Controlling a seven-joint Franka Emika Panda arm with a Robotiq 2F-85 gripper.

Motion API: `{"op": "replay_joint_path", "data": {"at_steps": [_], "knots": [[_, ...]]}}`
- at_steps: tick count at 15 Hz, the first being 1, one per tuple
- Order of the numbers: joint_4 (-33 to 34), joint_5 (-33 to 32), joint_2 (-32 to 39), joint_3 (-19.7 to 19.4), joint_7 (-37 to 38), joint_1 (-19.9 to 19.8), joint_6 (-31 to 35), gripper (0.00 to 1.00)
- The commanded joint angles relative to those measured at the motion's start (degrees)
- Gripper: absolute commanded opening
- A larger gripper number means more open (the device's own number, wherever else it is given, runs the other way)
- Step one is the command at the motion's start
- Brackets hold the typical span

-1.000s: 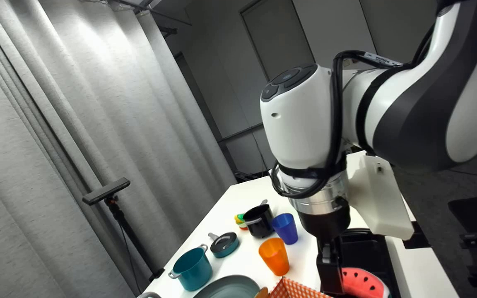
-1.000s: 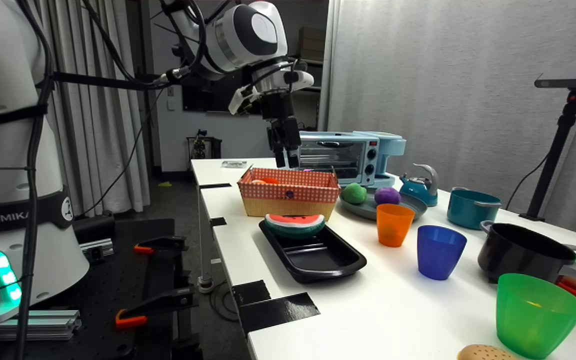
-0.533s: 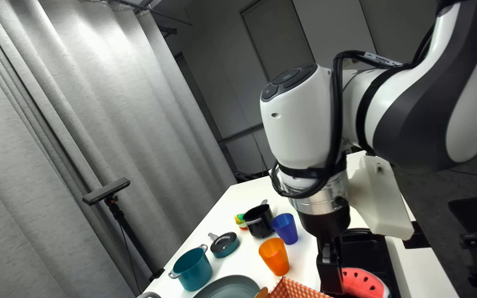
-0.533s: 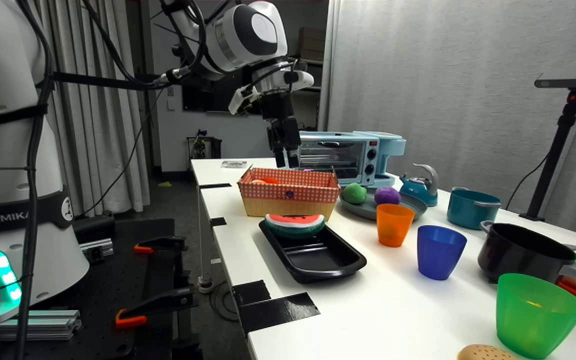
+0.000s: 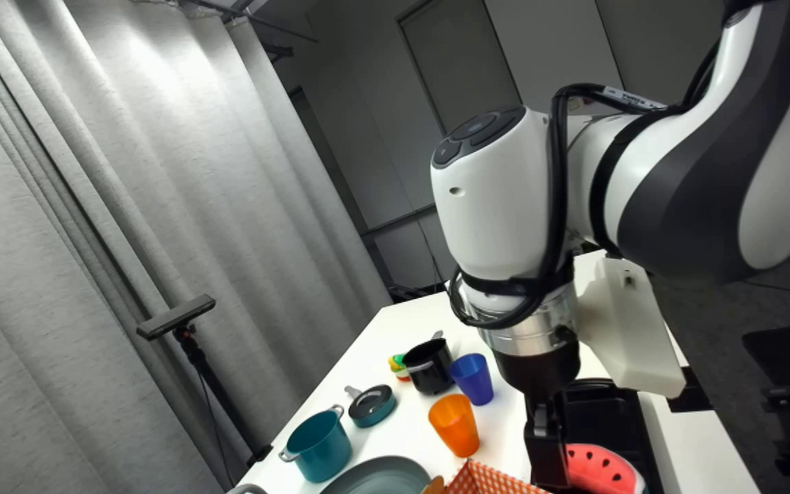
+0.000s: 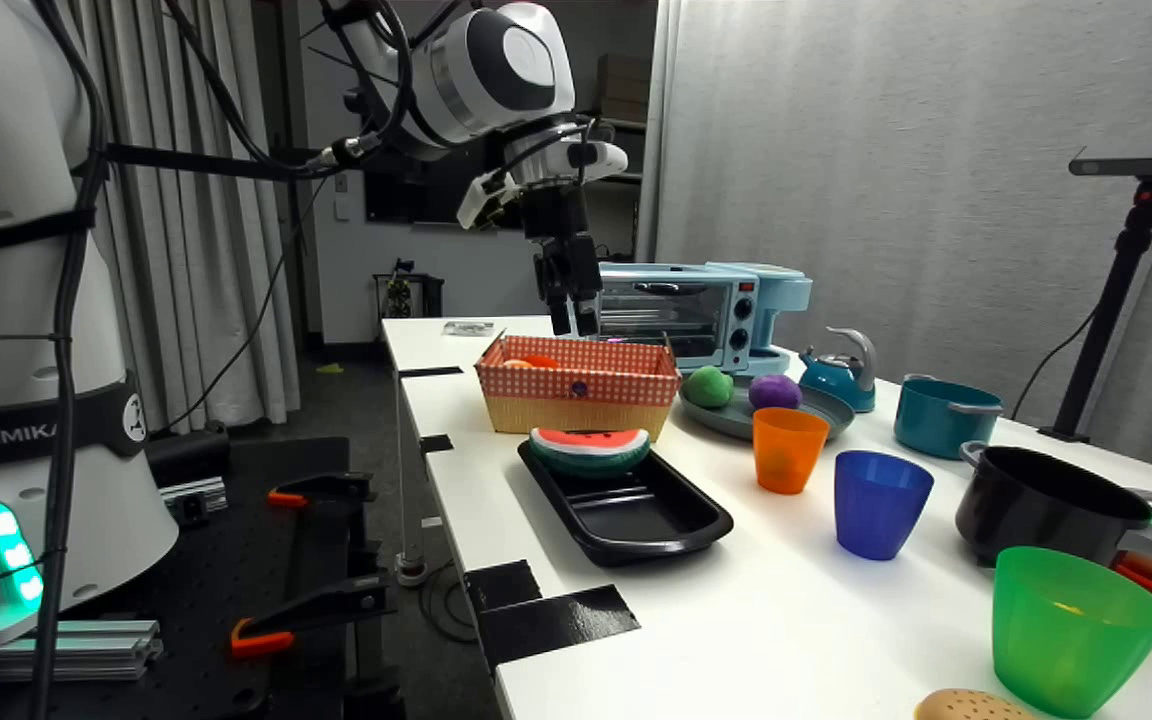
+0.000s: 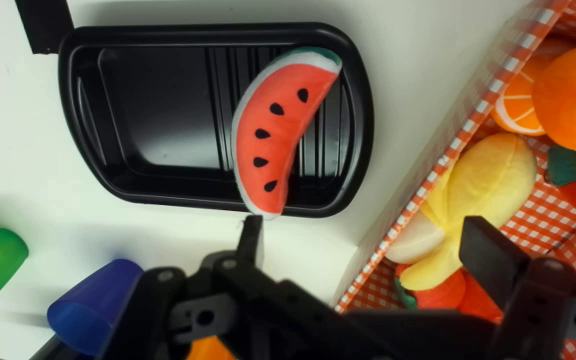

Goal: Put the watermelon plush toy in the box

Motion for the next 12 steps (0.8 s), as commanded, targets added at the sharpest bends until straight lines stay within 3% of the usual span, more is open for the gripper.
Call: {"op": "replay_joint_path", "data": {"at_steps": [1, 7, 12], "knots": [[0.01, 0.22, -0.07, 0.47, -0.22, -0.48, -0.07, 1.00], [0.17, 0.84, 0.29, 0.27, -0.43, -0.54, 0.14, 1.00], [0.32, 6.10, 1.42, -0.96, -1.76, -0.90, 1.01, 1.00]]}}
